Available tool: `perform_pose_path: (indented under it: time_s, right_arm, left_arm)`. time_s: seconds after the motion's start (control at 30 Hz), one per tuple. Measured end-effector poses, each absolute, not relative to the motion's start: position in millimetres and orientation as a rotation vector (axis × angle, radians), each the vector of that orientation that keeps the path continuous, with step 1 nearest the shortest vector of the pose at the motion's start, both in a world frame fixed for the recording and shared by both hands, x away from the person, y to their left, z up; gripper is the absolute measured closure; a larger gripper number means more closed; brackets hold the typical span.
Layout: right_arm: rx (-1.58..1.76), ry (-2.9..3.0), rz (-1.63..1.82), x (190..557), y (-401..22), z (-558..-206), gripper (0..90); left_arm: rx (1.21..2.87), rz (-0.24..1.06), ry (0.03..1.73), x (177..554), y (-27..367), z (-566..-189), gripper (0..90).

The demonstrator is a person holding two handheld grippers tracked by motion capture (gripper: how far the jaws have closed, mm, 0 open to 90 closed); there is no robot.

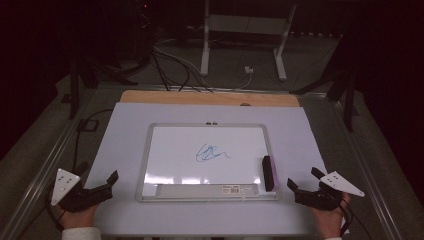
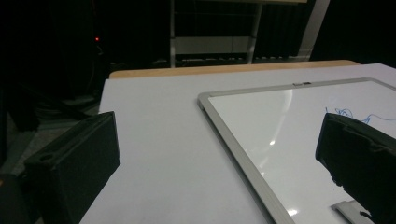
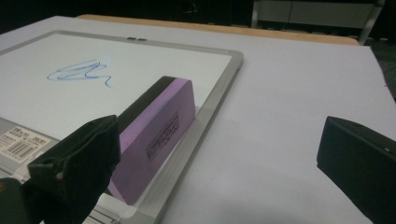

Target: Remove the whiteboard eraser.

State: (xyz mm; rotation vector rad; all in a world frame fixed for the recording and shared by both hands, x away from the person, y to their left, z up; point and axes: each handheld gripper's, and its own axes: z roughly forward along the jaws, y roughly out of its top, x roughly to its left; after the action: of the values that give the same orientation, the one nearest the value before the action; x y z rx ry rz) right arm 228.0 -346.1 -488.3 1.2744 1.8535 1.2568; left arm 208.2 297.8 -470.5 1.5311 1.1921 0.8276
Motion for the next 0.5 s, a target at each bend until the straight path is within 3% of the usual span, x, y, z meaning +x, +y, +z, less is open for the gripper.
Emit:
perform_pose_path:
  time_s: [0.5]
  right_arm:
    - [1.313,1.730,1.293,221,-357,-476,0.0]
  left_arm:
    - [1.552,0.914,1.211,204,290,-469,0.5]
